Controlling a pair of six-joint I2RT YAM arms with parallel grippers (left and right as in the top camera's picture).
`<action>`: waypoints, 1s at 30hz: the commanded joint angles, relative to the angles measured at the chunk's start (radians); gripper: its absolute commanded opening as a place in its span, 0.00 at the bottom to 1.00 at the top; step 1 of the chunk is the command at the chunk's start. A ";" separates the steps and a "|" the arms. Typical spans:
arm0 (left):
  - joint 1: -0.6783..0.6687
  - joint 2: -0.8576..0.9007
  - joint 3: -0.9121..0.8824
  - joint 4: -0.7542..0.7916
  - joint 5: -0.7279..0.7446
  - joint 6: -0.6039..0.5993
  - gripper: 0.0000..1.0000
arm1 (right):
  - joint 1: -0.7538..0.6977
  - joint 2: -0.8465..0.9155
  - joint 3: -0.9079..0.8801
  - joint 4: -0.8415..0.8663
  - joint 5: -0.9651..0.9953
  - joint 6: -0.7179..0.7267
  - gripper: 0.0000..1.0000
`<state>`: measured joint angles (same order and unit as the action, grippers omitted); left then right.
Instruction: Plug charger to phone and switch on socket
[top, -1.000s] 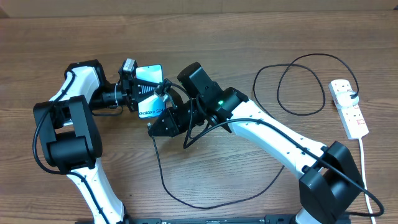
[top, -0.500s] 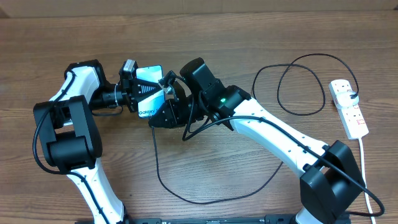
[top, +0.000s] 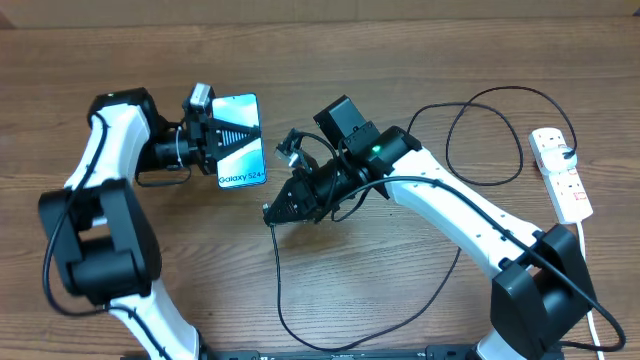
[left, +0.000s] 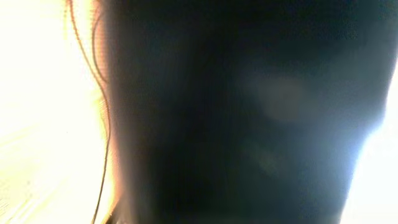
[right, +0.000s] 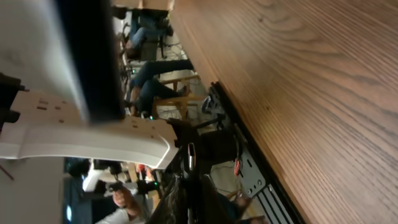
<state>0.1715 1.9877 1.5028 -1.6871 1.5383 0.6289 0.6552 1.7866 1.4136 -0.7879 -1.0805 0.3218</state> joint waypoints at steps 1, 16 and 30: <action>-0.002 -0.081 0.005 -0.004 0.042 0.024 0.04 | 0.005 -0.045 0.005 0.044 -0.052 -0.060 0.04; -0.002 -0.092 0.005 0.008 0.042 0.014 0.04 | 0.014 -0.045 0.005 0.281 -0.080 0.138 0.04; -0.001 -0.092 0.005 0.013 0.042 -0.027 0.04 | 0.034 -0.045 0.005 0.397 0.026 0.259 0.04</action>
<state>0.1837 1.9221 1.5028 -1.6699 1.5627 0.6010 0.6888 1.7718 1.4132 -0.4316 -1.0943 0.5488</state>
